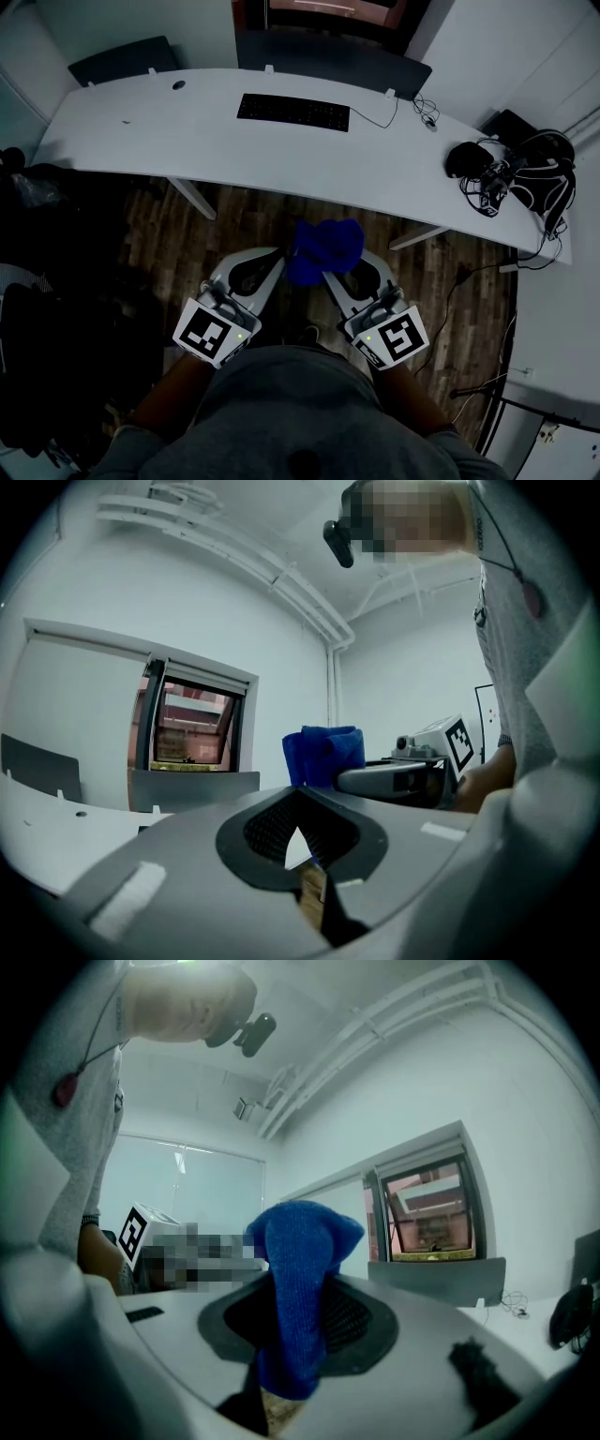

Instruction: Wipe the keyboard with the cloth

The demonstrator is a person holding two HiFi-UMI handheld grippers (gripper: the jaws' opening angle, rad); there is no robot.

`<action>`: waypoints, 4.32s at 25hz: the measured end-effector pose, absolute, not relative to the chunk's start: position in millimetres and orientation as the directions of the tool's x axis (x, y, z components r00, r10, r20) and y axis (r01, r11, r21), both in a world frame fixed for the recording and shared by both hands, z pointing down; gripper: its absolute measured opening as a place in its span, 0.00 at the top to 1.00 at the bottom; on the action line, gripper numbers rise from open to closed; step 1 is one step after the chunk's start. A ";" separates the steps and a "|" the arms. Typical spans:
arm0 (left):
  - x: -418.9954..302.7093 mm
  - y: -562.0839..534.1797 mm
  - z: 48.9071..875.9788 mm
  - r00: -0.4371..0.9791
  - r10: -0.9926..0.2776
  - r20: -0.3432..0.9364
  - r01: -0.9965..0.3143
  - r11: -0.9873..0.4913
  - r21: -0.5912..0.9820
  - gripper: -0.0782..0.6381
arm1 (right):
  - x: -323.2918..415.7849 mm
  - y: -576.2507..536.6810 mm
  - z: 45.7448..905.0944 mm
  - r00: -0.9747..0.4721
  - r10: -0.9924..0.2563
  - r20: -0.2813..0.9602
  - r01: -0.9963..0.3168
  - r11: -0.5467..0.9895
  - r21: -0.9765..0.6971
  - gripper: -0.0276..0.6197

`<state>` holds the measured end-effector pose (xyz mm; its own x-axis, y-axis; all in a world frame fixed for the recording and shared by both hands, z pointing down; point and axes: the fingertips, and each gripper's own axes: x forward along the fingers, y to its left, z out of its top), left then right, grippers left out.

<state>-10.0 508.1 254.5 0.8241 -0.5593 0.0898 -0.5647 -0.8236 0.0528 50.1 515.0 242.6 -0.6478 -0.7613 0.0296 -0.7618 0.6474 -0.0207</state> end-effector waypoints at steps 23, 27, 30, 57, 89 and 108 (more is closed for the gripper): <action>-118.8 334.6 272.6 0.865 -0.495 0.089 -0.501 -0.863 0.071 0.88 | -48.5 356.0 259.1 -0.585 -0.805 0.093 -0.810 0.587 -0.017 0.77; -109.8 314.8 276.4 0.871 -0.481 0.103 -0.490 -0.866 0.096 0.88 | -43.1 332.5 264.3 -0.581 -0.809 0.095 -0.814 0.580 -0.034 0.77; -101.9 298.3 278.0 0.869 -0.483 0.110 -0.493 -0.864 0.102 0.88 | -35.8 313.8 268.5 -0.586 -0.805 0.094 -0.810 0.586 -0.028 0.77; 27.3 94.2 294.1 0.763 -0.617 0.194 -0.639 -0.765 0.084 0.88 | 89.2 88.8 307.7 -0.713 -0.672 0.200 -0.691 0.722 -0.038 0.77; -84.0 -90.4 435.5 0.762 -0.550 0.341 -0.623 -0.766 0.157 0.88 | -37.6 -109.2 461.4 -0.636 -0.472 0.610 -0.531 0.842 0.098 0.76; -155.3 -158.4 510.4 0.673 -0.604 0.426 -0.730 -0.636 0.252 0.88 | -100.2 -167.0 572.8 -0.385 -0.289 0.877 -0.199 0.953 0.227 0.76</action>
<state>-155.3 -158.4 510.4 0.6734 -0.6041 0.4260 -0.7297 -0.6356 0.2521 -100.2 -167.0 572.8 -0.3848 -0.2887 0.8767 -0.1986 0.9535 0.2268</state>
